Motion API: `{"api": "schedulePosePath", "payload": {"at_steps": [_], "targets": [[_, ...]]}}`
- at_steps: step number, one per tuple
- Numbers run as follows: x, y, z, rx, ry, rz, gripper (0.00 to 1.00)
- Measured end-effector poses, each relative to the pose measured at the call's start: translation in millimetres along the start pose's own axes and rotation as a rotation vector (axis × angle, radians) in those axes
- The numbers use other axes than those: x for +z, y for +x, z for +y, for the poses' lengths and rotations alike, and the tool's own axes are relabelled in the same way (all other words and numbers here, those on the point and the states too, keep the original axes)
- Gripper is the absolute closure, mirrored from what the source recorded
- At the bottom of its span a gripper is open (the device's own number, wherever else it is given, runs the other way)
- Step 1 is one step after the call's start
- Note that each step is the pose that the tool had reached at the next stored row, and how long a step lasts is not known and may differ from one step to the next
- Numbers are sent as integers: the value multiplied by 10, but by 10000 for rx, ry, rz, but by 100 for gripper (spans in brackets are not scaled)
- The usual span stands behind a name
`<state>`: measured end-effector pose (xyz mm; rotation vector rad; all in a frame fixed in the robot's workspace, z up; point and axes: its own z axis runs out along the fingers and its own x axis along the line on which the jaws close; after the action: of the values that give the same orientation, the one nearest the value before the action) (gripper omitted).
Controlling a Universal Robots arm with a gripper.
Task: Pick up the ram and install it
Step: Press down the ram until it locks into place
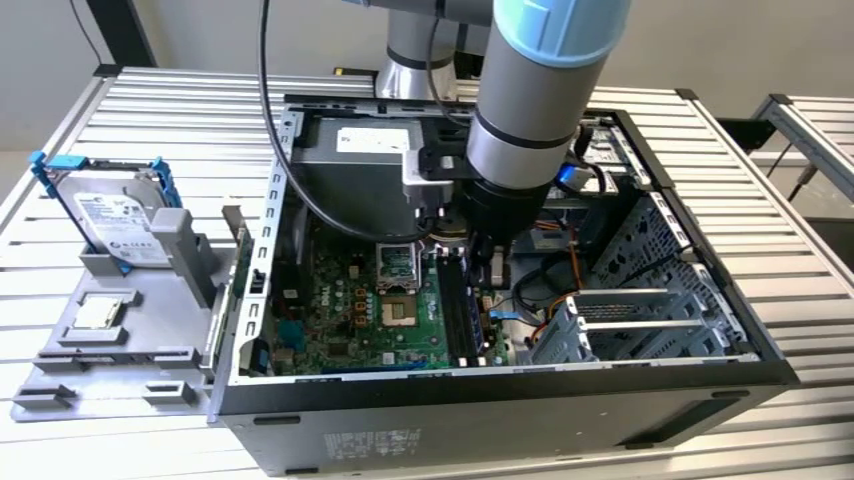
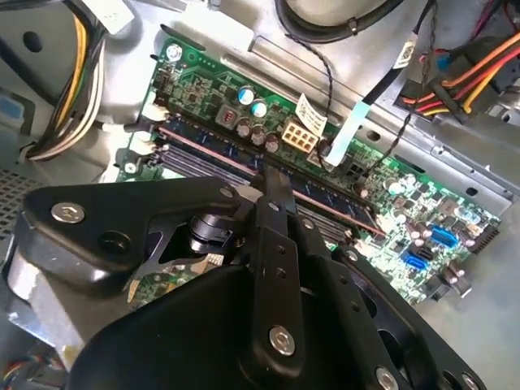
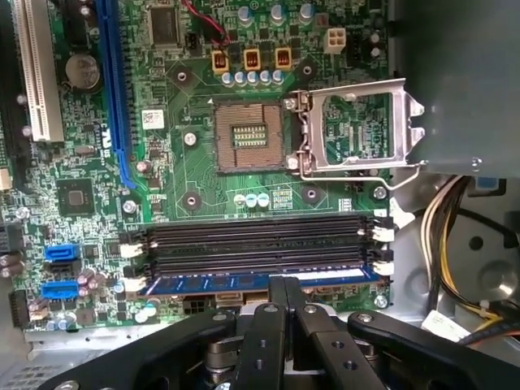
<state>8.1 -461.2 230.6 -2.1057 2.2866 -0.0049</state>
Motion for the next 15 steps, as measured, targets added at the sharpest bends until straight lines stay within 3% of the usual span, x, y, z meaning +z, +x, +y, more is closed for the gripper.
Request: {"api": "schedulePosePath", "payload": {"at_steps": [9, 10, 11, 12, 15], "targets": [[134, 9, 2, -34, -5, 21, 100], [113, 5, 1, -34, -5, 24, 100], [85, 2, 1, -32, 2, -20, 100], [42, 1, 0, -32, 3, -25, 100], [-103, 2, -3, -32, -1, -2, 100]]}}
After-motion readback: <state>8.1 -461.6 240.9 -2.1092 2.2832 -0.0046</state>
